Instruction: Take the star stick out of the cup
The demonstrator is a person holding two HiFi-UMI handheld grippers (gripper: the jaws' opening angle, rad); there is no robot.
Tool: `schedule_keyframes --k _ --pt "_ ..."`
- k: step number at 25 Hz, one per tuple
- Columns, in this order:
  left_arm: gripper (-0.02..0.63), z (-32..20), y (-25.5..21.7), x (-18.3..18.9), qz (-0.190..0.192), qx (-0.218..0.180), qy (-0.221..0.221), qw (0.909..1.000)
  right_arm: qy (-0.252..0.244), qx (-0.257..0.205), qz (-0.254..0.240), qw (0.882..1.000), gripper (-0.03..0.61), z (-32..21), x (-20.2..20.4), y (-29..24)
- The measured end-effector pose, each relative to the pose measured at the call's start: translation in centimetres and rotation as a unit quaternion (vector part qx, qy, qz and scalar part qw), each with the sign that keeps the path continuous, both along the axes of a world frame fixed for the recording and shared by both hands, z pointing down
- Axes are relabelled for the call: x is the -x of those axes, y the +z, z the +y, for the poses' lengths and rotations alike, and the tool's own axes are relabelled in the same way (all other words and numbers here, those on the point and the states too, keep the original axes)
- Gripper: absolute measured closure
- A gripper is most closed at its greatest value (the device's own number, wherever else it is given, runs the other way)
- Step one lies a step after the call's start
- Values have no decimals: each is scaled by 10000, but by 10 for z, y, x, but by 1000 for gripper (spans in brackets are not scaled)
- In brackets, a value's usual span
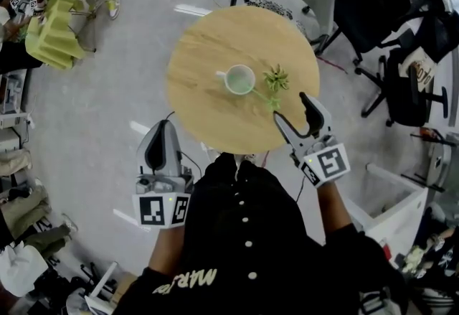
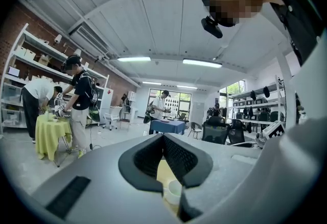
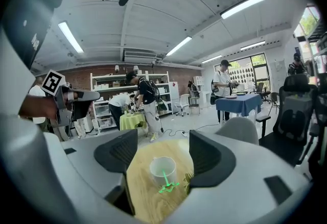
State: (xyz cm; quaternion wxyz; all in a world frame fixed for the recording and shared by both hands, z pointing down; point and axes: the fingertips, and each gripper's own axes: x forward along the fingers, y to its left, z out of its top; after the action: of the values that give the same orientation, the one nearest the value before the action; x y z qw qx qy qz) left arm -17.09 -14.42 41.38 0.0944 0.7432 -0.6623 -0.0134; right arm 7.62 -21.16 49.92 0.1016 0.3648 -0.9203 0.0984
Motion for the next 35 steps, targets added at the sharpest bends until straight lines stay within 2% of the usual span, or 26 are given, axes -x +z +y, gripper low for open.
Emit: schedule_keyframes --k 6,11,18,21,23,27,30,35 --pt "611 -10 28 -6 124 272 143 9995 -33 470 304 9984 268 -10 5 54" --pt "611 -15 50 -8 140 510 241 9983 236 1375 340 9896 275 -18 3 100" --pt "611 -20 80 -14 102 714 369 9967 640 2657 -105 9619 299 -17 5 149" --pt "611 -21 89 -13 140 803 365 9960 842 3051 -184 9484 336 -15 5 161" --pt "611 -22 94 -11 157 858 347 9956 947 3367 -319 9363 367 -12 7 167" --pt "611 -23 102 -6 184 929 294 9951 1266 3973 -970 9037 409 -13 11 170" --pt "611 -24 105 -5 190 944 285 9949 1421 4184 -1183 8893 437 -17 11 173" --pt "611 -25 105 -5 200 960 292 9947 1569 4299 -1168 8814 489 -19 7 175"
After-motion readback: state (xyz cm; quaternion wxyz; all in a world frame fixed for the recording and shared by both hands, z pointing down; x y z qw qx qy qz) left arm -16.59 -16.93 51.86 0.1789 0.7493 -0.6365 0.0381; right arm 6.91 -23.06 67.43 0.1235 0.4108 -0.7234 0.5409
